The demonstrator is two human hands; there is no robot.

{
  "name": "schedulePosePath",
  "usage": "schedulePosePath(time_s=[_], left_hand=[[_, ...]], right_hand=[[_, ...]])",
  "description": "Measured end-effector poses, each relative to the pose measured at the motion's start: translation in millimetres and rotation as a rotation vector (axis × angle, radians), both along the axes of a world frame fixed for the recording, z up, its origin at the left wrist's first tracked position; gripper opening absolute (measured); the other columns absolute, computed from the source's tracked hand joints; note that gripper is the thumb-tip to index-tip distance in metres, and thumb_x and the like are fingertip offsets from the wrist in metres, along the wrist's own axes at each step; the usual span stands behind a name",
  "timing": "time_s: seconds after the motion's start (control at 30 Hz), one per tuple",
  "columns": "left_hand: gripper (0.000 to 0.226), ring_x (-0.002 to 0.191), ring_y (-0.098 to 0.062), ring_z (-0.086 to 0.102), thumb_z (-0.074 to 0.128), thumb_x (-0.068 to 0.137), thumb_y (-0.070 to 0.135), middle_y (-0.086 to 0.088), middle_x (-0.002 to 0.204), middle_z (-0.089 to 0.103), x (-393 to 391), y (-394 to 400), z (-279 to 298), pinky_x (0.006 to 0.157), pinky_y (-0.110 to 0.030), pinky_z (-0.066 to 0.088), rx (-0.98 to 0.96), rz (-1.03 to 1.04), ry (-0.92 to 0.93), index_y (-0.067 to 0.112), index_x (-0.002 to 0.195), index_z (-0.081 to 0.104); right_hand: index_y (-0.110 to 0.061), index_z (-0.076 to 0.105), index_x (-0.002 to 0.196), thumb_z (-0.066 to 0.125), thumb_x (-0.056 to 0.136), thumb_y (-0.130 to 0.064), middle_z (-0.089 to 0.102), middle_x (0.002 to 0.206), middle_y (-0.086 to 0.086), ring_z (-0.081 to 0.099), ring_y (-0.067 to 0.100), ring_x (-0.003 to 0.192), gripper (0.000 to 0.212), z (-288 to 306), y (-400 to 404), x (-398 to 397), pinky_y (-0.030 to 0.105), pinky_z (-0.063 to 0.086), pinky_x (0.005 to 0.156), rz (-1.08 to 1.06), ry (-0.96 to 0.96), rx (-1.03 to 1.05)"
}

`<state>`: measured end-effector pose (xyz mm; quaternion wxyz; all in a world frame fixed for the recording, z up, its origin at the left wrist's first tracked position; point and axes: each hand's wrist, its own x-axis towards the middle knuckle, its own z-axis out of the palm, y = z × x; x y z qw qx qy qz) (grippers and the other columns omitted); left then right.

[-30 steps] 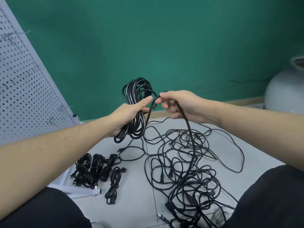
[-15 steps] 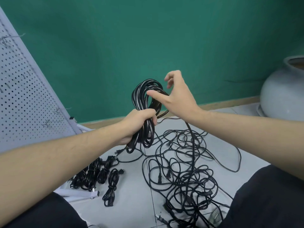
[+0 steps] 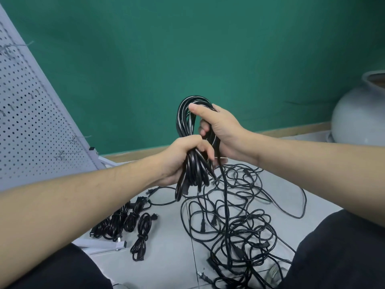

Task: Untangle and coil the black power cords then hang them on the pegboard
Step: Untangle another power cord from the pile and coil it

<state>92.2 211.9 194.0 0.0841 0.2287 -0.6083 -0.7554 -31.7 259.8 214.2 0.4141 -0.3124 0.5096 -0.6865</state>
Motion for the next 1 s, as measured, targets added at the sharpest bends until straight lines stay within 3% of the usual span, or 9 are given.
schedulePosePath(time_s=[0.13, 0.23, 0.4, 0.5, 0.6, 0.67, 0.73, 0.87, 1.0], left_hand=[[0.019, 0.075, -0.033, 0.067, 0.053, 0.069, 0.017, -0.014, 0.078, 0.062, 1, -3, 0, 0.100, -0.057, 0.049, 0.097, -0.041, 0.019, 0.006, 0.059, 0.066], [0.012, 0.068, -0.028, 0.063, 0.064, 0.061, 0.020, -0.012, 0.077, 0.058, 4, -7, -1, 0.108, -0.062, 0.043, 0.041, 0.002, -0.014, 0.009, 0.064, 0.068], [0.008, 0.050, -0.023, 0.052, 0.066, 0.065, 0.021, -0.012, 0.063, 0.054, 5, -13, 12, 0.054, -0.030, 0.051, -0.001, 0.193, 0.086, 0.013, 0.063, 0.066], [0.010, 0.055, -0.022, 0.053, 0.066, 0.058, 0.023, -0.008, 0.074, 0.056, 5, -22, 22, 0.053, -0.029, 0.050, -0.018, 0.320, 0.155, 0.015, 0.064, 0.065], [0.032, 0.064, -0.021, 0.050, 0.072, 0.050, 0.028, -0.003, 0.080, 0.058, 6, -29, 29, 0.069, -0.038, 0.045, -0.021, 0.403, 0.176, 0.015, 0.079, 0.072], [0.053, 0.065, -0.020, 0.047, 0.074, 0.046, 0.035, 0.000, 0.082, 0.060, 7, -32, 32, 0.073, -0.039, 0.042, -0.037, 0.433, 0.159, 0.017, 0.095, 0.078], [0.062, 0.058, -0.018, 0.048, 0.076, 0.047, 0.037, 0.001, 0.081, 0.060, 8, -37, 33, 0.060, -0.028, 0.045, -0.074, 0.465, 0.105, 0.016, 0.105, 0.078], [0.020, 0.052, -0.018, 0.047, 0.080, 0.074, 0.031, 0.005, 0.056, 0.052, 17, -57, 26, 0.050, -0.022, 0.041, -0.320, 0.566, -0.112, 0.015, 0.080, 0.072], [0.024, 0.045, -0.015, 0.046, 0.071, 0.081, 0.025, 0.004, 0.049, 0.050, 32, -74, 19, 0.051, -0.024, 0.039, -0.411, 0.505, -0.337, 0.019, 0.059, 0.063]], right_hand=[[-0.017, 0.047, 0.086, 0.078, 0.087, -0.037, 0.044, 0.056, -0.002, 0.046, 0.015, 0.051, 0.037, -1, -3, 0, 0.025, 0.044, 0.049, -0.004, 0.104, 0.013], [-0.018, 0.059, 0.102, 0.064, 0.088, -0.062, 0.065, 0.072, -0.004, 0.064, 0.016, 0.068, 0.047, -1, -6, -2, 0.033, 0.053, 0.070, -0.007, 0.209, 0.078], [-0.021, 0.059, 0.130, 0.020, 0.077, -0.087, 0.074, 0.114, 0.008, 0.066, 0.024, 0.112, 0.094, -29, 9, -3, 0.049, 0.050, 0.102, 0.382, 0.314, 0.438], [-0.022, 0.061, 0.117, 0.015, 0.064, -0.090, 0.072, 0.123, 0.004, 0.058, 0.021, 0.128, 0.097, -41, 20, -3, 0.046, 0.039, 0.111, 0.747, 0.352, 0.552], [-0.019, 0.046, 0.088, 0.028, 0.071, -0.082, 0.075, 0.107, 0.007, 0.065, 0.022, 0.119, 0.068, -36, 22, -1, 0.037, 0.045, 0.102, 0.808, 0.338, 0.516], [-0.017, 0.043, 0.085, 0.043, 0.086, -0.067, 0.070, 0.080, 0.004, 0.069, 0.023, 0.089, 0.049, -33, 21, -1, 0.030, 0.051, 0.084, 0.799, 0.368, 0.522], [-0.017, 0.048, 0.088, 0.060, 0.097, -0.044, 0.060, 0.066, -0.001, 0.055, 0.015, 0.059, 0.031, -37, 19, -4, 0.027, 0.044, 0.063, 0.776, 0.542, 0.534], [-0.021, 0.053, 0.079, 0.065, 0.096, -0.044, 0.069, 0.069, -0.003, 0.048, 0.015, 0.055, 0.031, -50, 17, -20, 0.029, 0.042, 0.059, 0.761, 1.148, 0.587], [-0.025, 0.066, 0.076, 0.067, 0.097, -0.035, 0.064, 0.070, -0.010, 0.051, 0.003, 0.059, 0.023, -39, 19, -39, 0.018, 0.041, 0.061, 0.549, 1.162, 0.471]])
